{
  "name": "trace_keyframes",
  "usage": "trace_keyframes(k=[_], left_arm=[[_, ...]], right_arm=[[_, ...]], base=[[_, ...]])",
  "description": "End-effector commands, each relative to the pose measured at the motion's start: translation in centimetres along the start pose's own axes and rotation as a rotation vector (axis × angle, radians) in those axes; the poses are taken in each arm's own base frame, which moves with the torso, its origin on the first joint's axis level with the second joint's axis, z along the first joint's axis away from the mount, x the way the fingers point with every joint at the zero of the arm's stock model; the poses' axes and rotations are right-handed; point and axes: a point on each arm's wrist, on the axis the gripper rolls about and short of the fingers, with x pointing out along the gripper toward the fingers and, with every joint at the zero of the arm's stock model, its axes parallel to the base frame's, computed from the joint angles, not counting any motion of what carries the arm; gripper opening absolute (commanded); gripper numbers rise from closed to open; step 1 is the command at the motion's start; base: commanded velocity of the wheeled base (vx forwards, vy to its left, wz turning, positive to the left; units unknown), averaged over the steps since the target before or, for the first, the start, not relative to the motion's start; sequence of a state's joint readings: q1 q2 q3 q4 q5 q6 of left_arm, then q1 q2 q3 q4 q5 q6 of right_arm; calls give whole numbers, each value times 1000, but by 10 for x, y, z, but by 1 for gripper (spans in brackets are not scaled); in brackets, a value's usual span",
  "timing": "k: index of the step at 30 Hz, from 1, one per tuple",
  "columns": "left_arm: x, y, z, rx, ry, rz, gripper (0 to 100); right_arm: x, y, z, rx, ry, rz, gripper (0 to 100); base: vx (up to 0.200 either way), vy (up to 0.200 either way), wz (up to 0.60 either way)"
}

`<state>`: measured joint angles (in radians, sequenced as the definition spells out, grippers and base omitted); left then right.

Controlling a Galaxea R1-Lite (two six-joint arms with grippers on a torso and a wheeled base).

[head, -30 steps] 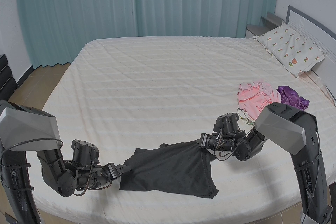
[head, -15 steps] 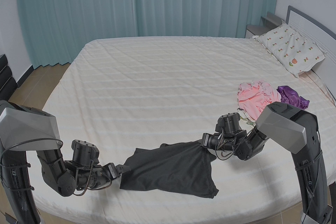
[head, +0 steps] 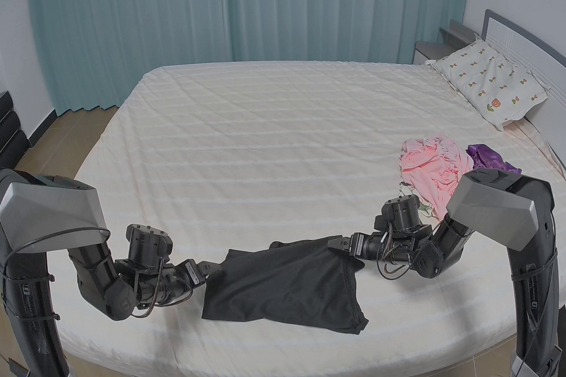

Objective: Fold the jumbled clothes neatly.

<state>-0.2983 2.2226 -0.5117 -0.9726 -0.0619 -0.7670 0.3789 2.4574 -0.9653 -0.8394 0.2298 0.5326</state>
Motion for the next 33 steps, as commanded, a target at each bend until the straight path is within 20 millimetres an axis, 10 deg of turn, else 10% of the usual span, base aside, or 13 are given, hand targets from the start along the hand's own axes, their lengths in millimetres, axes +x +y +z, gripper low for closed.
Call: trace_keyframes(k=[1,14,15,30,31,33], left_arm=[[41,-8,6,11,-32,58,100],[66,-23,-1,157,-13,70,100],[68,-22,-1,156,-14,75,0],[71,-22,5,111,-59,94,0],[71,-22,4,111,-57,96,0],[71,-21,5,109,-58,98,0]], right_arm=[[-32,5,-18,-24,-8,46,100],[-53,15,-64,-67,116,48,100],[-54,15,-68,-72,133,43,100],[-58,17,-86,-183,264,-2,100],[-57,17,-86,-193,288,-12,0],[-59,21,-85,-217,314,-20,0]], base=[[0,0,0],[0,0,0],[0,0,0],[0,0,0],[0,0,0],[0,0,0]])
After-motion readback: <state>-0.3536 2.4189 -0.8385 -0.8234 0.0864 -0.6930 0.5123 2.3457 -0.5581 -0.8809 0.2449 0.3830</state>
